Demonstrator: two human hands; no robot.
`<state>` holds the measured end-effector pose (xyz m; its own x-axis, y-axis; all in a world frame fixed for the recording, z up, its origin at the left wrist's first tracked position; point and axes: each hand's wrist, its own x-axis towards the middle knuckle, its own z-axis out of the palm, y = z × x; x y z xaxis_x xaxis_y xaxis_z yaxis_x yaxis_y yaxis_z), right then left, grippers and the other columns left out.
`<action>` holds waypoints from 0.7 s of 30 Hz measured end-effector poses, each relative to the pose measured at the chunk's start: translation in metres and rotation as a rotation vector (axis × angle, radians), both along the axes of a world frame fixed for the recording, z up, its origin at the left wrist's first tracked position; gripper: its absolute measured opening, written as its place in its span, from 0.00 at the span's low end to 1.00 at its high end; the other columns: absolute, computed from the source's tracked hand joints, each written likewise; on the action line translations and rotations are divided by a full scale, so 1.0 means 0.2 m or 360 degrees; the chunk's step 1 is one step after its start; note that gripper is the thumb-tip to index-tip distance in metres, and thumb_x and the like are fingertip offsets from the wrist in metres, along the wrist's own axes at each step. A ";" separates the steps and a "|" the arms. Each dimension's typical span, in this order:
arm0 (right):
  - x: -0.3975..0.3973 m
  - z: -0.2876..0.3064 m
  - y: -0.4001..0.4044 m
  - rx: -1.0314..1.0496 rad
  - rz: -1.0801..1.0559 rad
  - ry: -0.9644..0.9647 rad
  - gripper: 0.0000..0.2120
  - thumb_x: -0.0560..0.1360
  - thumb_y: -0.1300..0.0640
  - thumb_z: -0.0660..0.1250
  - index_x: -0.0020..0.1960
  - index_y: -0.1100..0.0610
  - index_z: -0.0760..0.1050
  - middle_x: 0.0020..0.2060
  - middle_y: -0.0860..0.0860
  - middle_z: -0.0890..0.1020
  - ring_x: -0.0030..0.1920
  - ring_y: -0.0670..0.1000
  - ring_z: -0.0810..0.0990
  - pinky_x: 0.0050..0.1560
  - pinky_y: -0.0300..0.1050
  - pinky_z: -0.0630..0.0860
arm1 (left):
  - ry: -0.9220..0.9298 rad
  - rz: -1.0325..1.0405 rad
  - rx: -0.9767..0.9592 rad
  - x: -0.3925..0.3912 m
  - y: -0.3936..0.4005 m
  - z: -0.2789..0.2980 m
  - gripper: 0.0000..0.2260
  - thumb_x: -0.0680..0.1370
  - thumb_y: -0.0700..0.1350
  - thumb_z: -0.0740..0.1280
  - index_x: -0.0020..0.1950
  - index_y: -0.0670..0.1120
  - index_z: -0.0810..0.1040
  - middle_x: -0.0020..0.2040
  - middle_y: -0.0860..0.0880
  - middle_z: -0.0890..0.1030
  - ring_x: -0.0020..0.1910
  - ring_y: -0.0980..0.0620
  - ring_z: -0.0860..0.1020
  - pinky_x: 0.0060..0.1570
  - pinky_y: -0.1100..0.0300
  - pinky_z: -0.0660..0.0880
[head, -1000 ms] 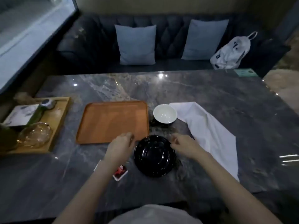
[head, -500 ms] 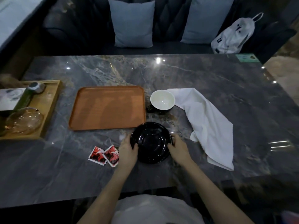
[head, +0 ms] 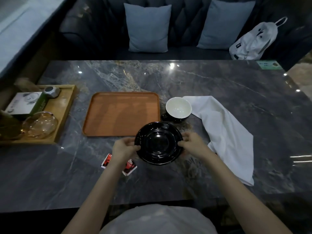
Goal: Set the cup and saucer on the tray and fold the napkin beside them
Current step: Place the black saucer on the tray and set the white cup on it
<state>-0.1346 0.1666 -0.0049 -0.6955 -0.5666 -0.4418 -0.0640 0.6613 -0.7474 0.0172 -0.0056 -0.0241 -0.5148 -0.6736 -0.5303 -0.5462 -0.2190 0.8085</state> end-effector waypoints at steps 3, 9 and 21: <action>-0.03 0.05 -0.09 -0.0076 0.0018 -0.0003 0.11 0.70 0.64 0.66 0.52 0.58 0.75 0.39 0.55 0.79 0.43 0.56 0.80 0.50 0.53 0.76 | 0.0085 0.0060 0.0032 0.00 -0.07 0.10 0.13 0.70 0.28 0.68 0.54 0.33 0.76 0.44 0.40 0.80 0.34 0.49 0.80 0.28 0.61 0.79; -0.07 0.14 -0.33 -0.0259 0.0035 -0.0055 0.11 0.68 0.62 0.67 0.49 0.55 0.76 0.34 0.58 0.77 0.39 0.64 0.79 0.46 0.58 0.78 | 0.0212 0.0205 0.0025 0.01 -0.26 0.26 0.10 0.71 0.28 0.67 0.50 0.36 0.76 0.37 0.45 0.79 0.25 0.57 0.79 0.21 0.69 0.73; -0.04 0.03 -0.91 -0.0345 0.0087 -0.0151 0.11 0.75 0.67 0.63 0.56 0.57 0.71 0.39 0.49 0.77 0.36 0.43 0.76 0.27 0.27 0.72 | 0.0117 0.0607 -0.0205 0.04 -0.72 0.15 0.16 0.69 0.34 0.72 0.56 0.38 0.79 0.42 0.43 0.81 0.40 0.48 0.79 0.44 0.59 0.80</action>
